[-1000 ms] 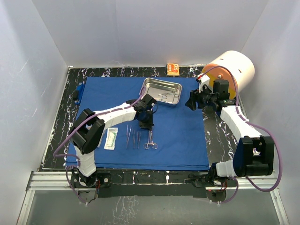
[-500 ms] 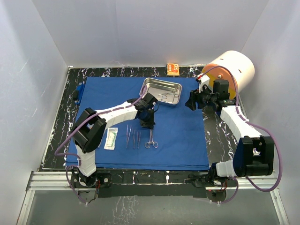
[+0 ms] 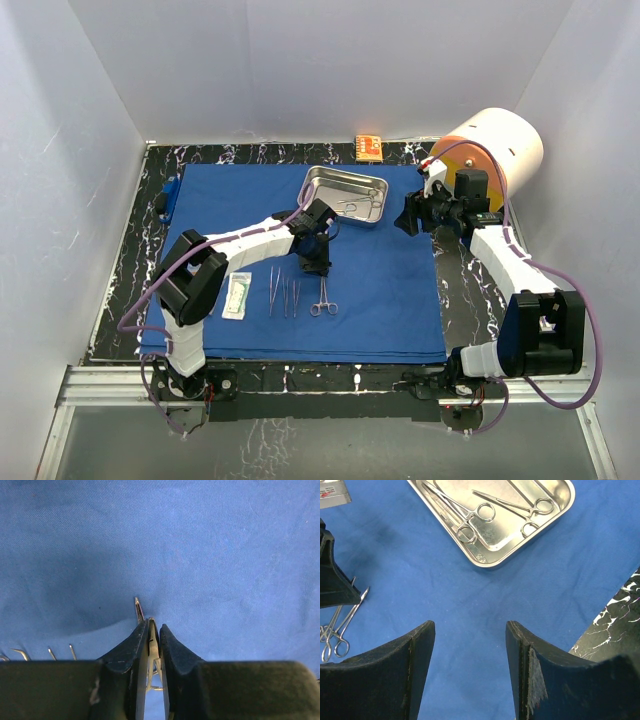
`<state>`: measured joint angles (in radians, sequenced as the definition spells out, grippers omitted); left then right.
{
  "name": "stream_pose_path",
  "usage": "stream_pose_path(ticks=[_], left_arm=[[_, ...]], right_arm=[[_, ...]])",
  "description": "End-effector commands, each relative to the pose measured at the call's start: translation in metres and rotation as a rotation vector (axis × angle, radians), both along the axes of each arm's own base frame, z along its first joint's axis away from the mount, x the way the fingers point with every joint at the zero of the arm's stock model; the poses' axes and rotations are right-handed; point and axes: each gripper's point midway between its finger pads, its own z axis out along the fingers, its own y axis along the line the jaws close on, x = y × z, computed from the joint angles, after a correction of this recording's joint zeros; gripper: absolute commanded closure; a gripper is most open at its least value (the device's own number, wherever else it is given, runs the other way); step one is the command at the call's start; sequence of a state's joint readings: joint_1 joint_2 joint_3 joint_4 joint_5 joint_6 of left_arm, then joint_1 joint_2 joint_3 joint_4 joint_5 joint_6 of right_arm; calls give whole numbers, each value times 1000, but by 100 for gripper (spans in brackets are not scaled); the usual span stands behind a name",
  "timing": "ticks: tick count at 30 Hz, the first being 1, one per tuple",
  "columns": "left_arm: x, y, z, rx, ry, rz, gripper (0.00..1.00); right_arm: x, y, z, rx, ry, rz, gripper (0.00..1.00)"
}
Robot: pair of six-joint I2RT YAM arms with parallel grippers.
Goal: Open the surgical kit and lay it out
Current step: Place the medical item in the surgical kit.
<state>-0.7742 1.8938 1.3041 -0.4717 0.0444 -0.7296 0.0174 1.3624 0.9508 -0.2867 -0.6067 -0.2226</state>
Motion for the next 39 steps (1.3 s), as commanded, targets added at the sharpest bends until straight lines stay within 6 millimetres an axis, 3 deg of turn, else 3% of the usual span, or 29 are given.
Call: stream_pose_path(ticks=[1,13,39], left_arm=[[-1,0,-2,7,5,6,87],[-4,8,-14,38,6,4,86],[-4,14,-16,58,-13,-9,78]], right_arm=[[4,1,11,20,-44,10,44],[3,3,11,25,-40,17,44],[1,5,10,31,-29,29,44]])
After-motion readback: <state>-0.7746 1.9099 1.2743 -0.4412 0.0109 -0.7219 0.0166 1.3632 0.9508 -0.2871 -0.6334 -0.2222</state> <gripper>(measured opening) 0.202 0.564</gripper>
